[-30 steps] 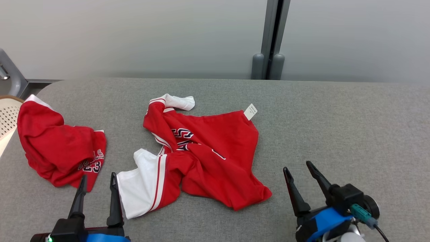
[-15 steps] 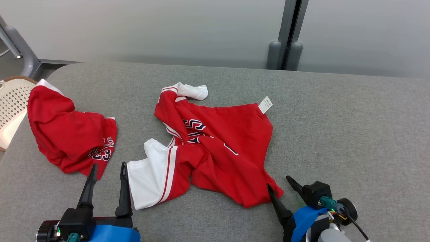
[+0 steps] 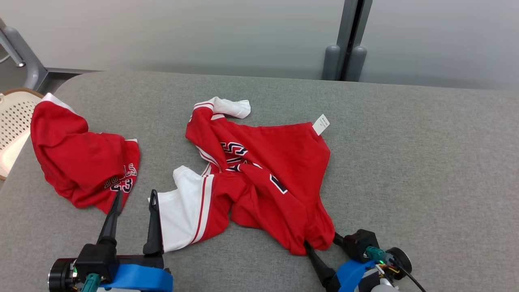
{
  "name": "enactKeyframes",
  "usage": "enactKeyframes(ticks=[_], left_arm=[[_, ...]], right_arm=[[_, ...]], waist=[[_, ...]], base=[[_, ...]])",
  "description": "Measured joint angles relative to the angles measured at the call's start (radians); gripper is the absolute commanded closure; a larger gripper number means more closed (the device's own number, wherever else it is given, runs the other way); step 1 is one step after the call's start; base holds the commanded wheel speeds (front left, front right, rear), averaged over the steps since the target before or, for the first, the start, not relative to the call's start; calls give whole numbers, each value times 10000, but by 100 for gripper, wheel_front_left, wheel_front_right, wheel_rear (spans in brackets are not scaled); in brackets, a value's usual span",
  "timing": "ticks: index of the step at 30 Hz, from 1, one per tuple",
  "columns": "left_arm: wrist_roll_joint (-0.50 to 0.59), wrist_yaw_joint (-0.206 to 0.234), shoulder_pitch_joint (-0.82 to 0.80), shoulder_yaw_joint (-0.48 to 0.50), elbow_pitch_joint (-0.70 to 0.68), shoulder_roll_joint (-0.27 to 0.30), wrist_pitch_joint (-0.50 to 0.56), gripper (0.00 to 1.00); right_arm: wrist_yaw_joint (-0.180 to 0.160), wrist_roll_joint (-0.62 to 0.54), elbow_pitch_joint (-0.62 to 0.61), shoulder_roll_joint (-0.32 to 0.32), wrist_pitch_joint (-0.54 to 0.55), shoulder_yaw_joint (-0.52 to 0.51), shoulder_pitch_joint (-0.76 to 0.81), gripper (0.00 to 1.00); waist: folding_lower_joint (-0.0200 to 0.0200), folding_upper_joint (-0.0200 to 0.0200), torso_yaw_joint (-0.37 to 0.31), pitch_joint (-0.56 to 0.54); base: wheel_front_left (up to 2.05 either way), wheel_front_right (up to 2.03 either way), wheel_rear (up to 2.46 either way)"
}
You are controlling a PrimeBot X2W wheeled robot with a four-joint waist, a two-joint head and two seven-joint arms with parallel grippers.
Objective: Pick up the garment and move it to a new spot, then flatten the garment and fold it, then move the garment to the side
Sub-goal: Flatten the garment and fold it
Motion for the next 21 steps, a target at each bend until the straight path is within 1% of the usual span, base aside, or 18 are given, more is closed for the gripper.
enactKeyframes(ticks=[1,2,5,7,10,14,17,21], left_arm=[[0,-19,-45,-12,29,0,0,0],[0,-19,-45,-12,29,0,0,0],[-6,-21,-48,-38,52,-2,0,0],[-15,-23,-48,-38,81,-4,0,0],[-52,-23,-45,-29,98,-4,0,0],[-119,-13,50,-46,109,-4,0,0],[-196,19,108,-113,115,-6,0,0],[-276,63,120,-222,115,-8,0,0]], right_arm=[[0,211,75,-6,-2,203,-82,56],[0,211,75,-6,-2,203,-82,100],[2,495,209,4,4,370,-246,100],[19,583,244,35,48,270,-339,100],[17,493,265,58,54,-125,-462,100],[17,-58,100,15,58,-949,-474,100],[17,-487,-523,-293,58,-1582,-327,100],[17,-922,-1724,-830,59,-2545,376,100]], waist=[[0,0,16,5],[0,0,16,5],[0,0,37,-5],[0,0,42,-14],[1,0,17,-53],[0,0,-138,-132],[-1,0,-340,-194],[-1,0,-672,-279]], base=[[0,0,0],[0,0,0],[0,0,0],[0,0,0],[0,0,0],[0,0,0],[0,0,0],[0,0,0]])
